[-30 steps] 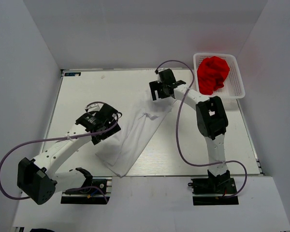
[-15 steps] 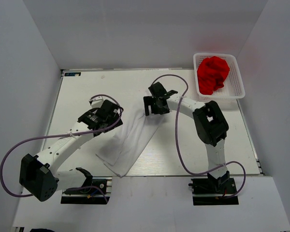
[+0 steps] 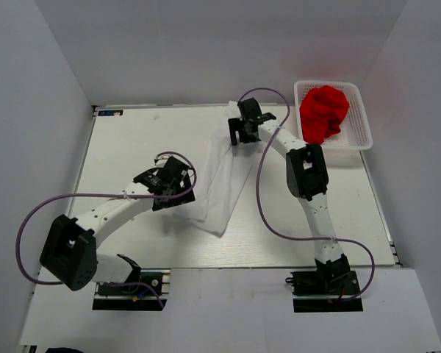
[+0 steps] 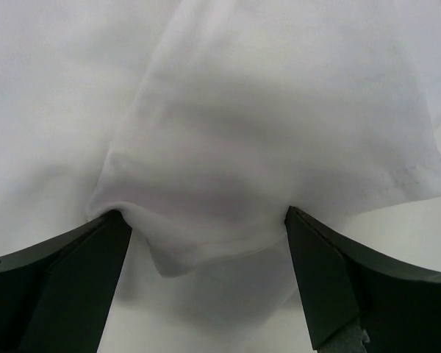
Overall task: Fold and stack the t-shirts
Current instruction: Rotate the tshirt 90 degrees
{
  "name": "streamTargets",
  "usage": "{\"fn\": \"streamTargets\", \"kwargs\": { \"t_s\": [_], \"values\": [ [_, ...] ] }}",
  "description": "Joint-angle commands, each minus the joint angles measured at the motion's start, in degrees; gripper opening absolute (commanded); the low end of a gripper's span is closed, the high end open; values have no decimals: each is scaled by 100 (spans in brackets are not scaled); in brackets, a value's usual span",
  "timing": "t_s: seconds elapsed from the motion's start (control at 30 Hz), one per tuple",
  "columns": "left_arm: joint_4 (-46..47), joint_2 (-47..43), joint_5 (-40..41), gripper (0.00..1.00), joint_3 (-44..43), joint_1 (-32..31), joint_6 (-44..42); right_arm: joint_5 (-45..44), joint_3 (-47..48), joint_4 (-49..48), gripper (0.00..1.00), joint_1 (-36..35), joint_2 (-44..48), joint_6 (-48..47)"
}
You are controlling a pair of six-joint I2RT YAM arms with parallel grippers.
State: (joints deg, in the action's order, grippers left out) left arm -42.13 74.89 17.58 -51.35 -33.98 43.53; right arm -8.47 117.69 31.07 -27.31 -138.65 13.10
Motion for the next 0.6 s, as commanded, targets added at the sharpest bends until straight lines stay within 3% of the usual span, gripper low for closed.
{"fn": "streamTargets", "kwargs": {
  "t_s": [0.0, 0.07, 0.17, 0.3, 0.57],
  "values": [
    [178, 261, -264, 100, 46, -30, -239, 170, 763, -151, 90, 51, -820, -1678],
    [179, 315, -334, 100, -6, -30, -240, 528, 1333, -590, 90, 41, -1102, -2159],
    [179, 438, -466, 100, 46, 23, -240, 1644, 1178, -1651, 90, -37, -1138, -2775],
    [126, 438, -466, 100, 46, 23, -240, 2365, 1520, -1964, 90, -319, -1340, -3419],
    [335, 438, -414, 100, 318, 75, -12, 2123, 1407, -2228, 90, -582, -1270, -3499]
  ]
}}
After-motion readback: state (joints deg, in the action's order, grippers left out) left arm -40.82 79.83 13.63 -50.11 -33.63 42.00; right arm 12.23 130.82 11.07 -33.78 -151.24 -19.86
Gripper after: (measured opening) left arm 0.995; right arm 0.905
